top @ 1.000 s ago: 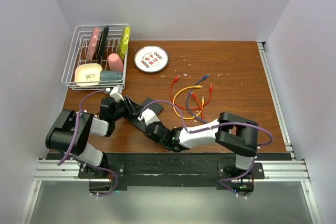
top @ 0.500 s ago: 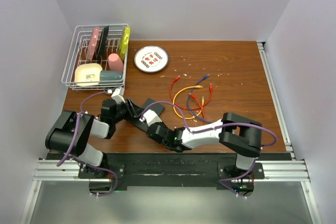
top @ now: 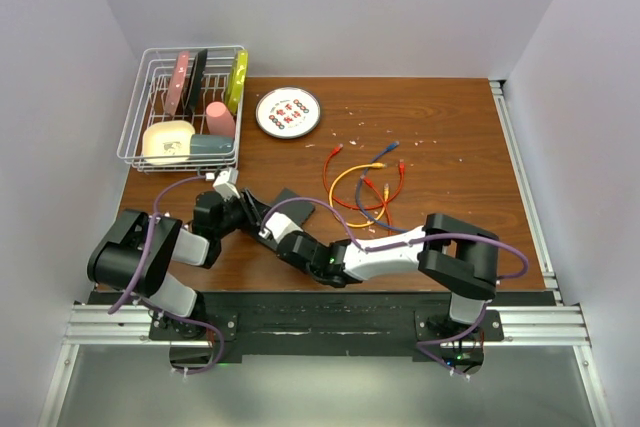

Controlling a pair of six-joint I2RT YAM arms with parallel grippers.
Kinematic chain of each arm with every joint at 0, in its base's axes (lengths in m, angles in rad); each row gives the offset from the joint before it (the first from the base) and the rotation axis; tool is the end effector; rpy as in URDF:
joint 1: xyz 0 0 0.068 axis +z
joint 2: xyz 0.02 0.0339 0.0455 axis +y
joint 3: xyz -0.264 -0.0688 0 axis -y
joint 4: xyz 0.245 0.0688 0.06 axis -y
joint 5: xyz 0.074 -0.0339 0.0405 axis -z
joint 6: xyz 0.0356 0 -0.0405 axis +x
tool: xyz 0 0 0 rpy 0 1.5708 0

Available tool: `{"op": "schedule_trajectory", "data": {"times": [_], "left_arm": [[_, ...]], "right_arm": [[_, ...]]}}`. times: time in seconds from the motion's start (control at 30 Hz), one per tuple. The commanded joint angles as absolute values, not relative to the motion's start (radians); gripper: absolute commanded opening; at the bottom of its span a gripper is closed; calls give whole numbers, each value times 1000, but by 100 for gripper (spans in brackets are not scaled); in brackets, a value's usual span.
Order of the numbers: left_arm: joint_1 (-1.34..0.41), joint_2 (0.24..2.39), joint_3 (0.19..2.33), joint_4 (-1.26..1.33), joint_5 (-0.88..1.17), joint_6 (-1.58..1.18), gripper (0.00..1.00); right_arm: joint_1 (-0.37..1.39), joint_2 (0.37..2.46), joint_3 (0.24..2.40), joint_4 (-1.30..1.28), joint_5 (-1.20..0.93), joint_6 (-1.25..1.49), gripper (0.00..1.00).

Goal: Insert the plug into the switch port

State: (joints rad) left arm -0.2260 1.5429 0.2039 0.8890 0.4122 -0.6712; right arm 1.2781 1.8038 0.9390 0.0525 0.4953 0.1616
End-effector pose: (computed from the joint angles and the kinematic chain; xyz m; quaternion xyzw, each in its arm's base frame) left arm 0.2144 -0.0639 0.1064 -0.0770 0.8327 -0.3818 0.3936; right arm 0.1195 0.3379 0.1464 -0.4001 0.8119 0.0654 0.4200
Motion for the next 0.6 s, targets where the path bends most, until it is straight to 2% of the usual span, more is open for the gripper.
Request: {"op": "schedule_trajectory", "data": {"times": [0.0,0.57], "left_arm": [[-304,1581,152,758,653,-727,41],[-307,1554,132,781,649,-744,41]], "right_arm": [[1250,1839,1028,107,446,78,0],[1250,1807,1022,154,518,150,0]]}}
